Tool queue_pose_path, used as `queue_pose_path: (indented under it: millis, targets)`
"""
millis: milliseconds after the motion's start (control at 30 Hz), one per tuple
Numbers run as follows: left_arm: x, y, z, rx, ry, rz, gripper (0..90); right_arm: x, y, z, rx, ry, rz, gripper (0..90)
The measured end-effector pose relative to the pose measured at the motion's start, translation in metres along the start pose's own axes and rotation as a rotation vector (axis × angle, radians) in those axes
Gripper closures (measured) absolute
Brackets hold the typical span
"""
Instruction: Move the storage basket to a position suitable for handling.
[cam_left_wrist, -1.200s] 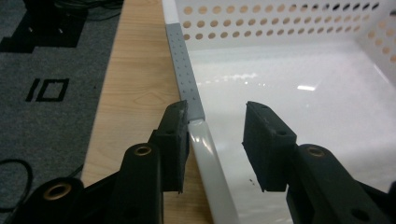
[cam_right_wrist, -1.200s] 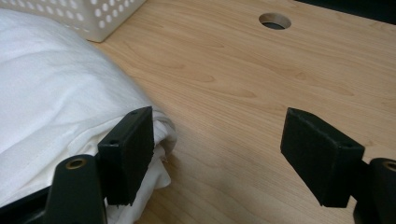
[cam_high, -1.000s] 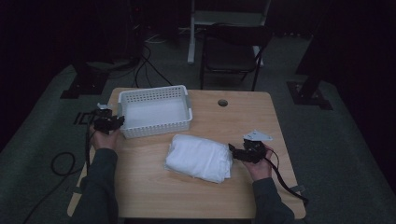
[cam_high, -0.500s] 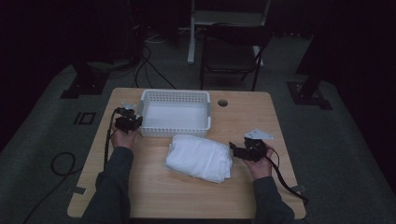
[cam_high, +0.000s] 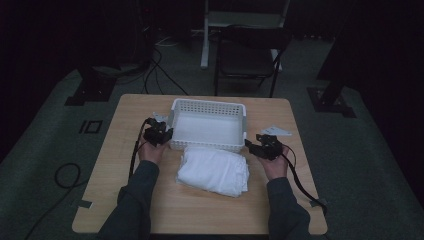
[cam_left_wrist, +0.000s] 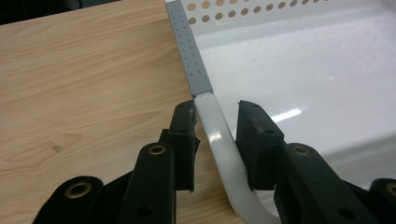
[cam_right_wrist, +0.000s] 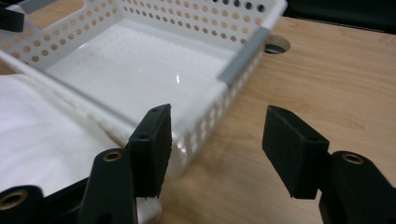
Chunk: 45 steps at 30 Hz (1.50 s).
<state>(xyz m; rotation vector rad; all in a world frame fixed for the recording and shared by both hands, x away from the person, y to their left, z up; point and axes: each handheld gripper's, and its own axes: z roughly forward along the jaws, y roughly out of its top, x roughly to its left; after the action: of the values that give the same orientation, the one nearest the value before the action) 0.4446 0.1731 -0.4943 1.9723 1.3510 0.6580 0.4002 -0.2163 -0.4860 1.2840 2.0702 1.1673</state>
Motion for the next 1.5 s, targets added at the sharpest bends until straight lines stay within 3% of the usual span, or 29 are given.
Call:
queue_pose_path:
  millis: [133, 200, 300, 400, 500, 800, 867, 900, 933, 1133, 1200, 1467, 1500]
  targets:
    - [-0.008, -0.002, -0.003, 0.002, 0.011, 0.005, 67.9, 0.001, 0.005, 0.017, 0.045, -0.018, 0.015, 45.8]
    - [-0.010, -0.006, -0.007, -0.005, 0.010, -0.013, 67.8, 0.001, 0.005, 0.020, 0.058, -0.019, 0.019, 46.9]
    - [-0.014, -0.011, -0.012, -0.010, 0.009, -0.013, 67.1, 0.000, 0.004, 0.028, 0.079, 0.015, 0.022, 55.6]
    - [-0.017, -0.014, -0.016, -0.004, 0.012, -0.024, 65.4, 0.001, 0.008, 0.034, 0.087, -0.014, -0.003, 58.5]
    - [-0.018, -0.017, -0.019, -0.010, 0.003, -0.038, 64.4, -0.001, 0.011, 0.038, 0.084, -0.025, 0.002, 60.7]
    - [-0.011, -0.009, -0.010, -0.002, -0.004, -0.054, 64.2, -0.004, 0.015, 0.043, 0.087, -0.024, 0.015, 60.3]
    - [-0.011, -0.008, -0.010, -0.017, -0.005, -0.053, 57.5, -0.005, 0.015, 0.044, 0.085, -0.017, 0.018, 55.7]
    - [-0.010, -0.008, -0.012, -0.030, -0.004, -0.057, 57.5, -0.005, 0.016, 0.044, 0.081, -0.016, 0.021, 52.9]
    - [-0.008, -0.007, -0.019, -0.064, 0.005, -0.065, 50.7, -0.006, 0.017, 0.039, 0.059, -0.015, 0.023, 48.5]
    - [0.000, -0.008, -0.037, -0.111, -0.027, -0.093, 45.7, -0.005, 0.019, 0.014, -0.012, 0.003, 0.036, 45.9]
    - [0.003, -0.013, -0.044, -0.124, -0.059, -0.096, 45.7, -0.004, 0.017, 0.008, -0.014, 0.010, 0.023, 46.6]
    - [0.003, -0.022, -0.052, -0.127, -0.099, -0.094, 45.7, 0.003, 0.008, -0.004, 0.000, 0.017, -0.014, 49.1]
    - [0.002, -0.022, -0.053, -0.129, -0.107, -0.088, 45.7, 0.005, 0.007, -0.006, 0.017, 0.050, -0.026, 51.9]
